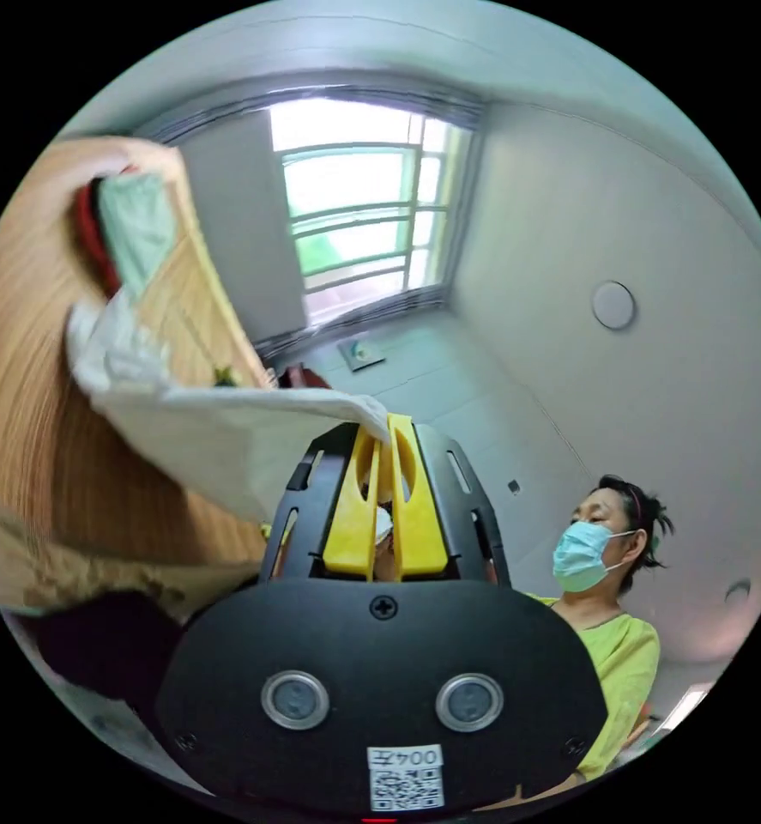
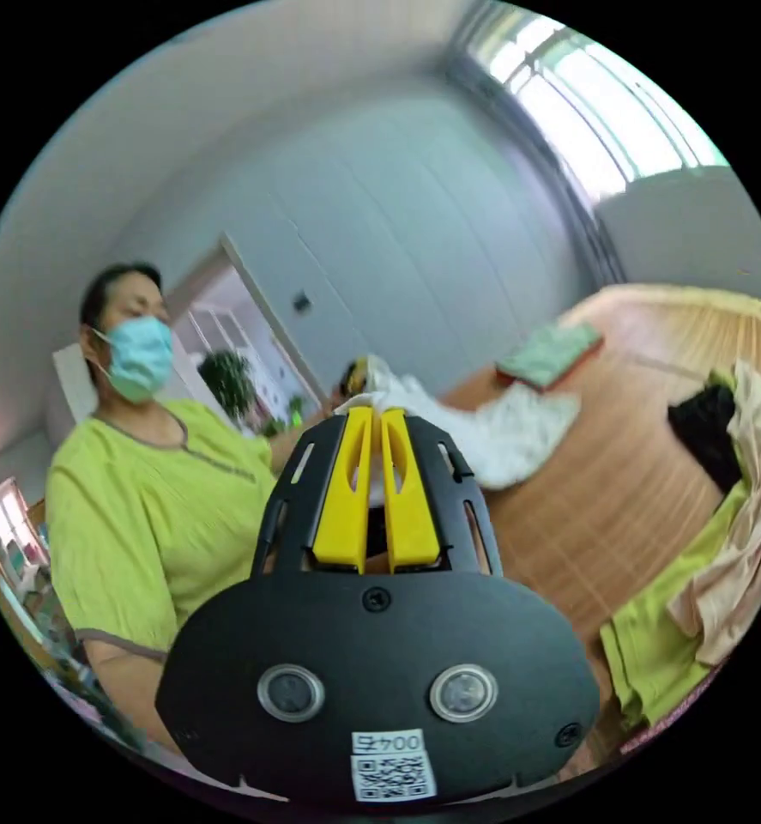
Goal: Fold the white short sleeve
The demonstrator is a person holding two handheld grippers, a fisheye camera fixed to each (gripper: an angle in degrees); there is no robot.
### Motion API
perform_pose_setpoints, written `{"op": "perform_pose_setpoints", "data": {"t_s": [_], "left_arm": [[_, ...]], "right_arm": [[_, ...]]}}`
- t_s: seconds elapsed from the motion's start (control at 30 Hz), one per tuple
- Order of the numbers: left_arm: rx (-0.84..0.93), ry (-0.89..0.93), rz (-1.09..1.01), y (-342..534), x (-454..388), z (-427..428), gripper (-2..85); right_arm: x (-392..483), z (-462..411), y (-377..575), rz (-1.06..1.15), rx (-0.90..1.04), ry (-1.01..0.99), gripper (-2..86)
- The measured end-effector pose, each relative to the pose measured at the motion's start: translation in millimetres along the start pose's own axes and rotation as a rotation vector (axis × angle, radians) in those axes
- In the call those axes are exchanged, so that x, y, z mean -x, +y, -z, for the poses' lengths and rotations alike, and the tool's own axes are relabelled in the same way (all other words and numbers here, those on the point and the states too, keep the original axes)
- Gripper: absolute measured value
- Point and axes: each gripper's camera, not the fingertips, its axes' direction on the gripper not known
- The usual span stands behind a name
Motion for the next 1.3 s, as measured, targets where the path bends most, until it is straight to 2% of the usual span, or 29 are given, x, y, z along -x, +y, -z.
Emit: {"op": "perform_pose_setpoints", "data": {"t_s": [0.07,0.17,0.27,0.4,0.47,0.77,0.9,1.0,1.3], "left_arm": [[0.019,0.041,-0.121,-31,-59,-20,3.7],[0.106,-0.023,-0.278,-62,-154,-79,3.8],[0.136,-0.048,-0.269,-83,-202,-121,3.7],[0.072,-0.044,-0.309,-99,-248,-131,3.7],[0.041,-0.038,-0.31,-102,-261,-127,3.8],[0.09,-0.03,-0.462,-79,-322,-140,3.9],[0.107,-0.114,-0.481,-88,-305,-155,3.9],[0.119,-0.144,-0.376,-114,-252,-170,3.9],[0.123,-0.358,-0.071,-232,-39,-243,3.8]], "right_arm": [[28,60,-24,-0.002,-0.361,0.08,-0.9],[50,83,-37,-0.178,-0.694,0.043,-0.9],[94,82,-77,-0.196,-0.57,0.096,-0.7],[153,123,-93,-0.067,-0.634,0.205,-0.6],[161,140,-97,-0.198,-0.58,0.232,-0.3],[267,177,-97,0.022,-0.713,0.355,0.0],[254,181,-119,0.02,-0.709,0.42,0.0],[206,177,-141,-0.057,-0.666,0.482,0.1],[-40,146,-221,-0.451,-0.495,0.607,0.6]]}}
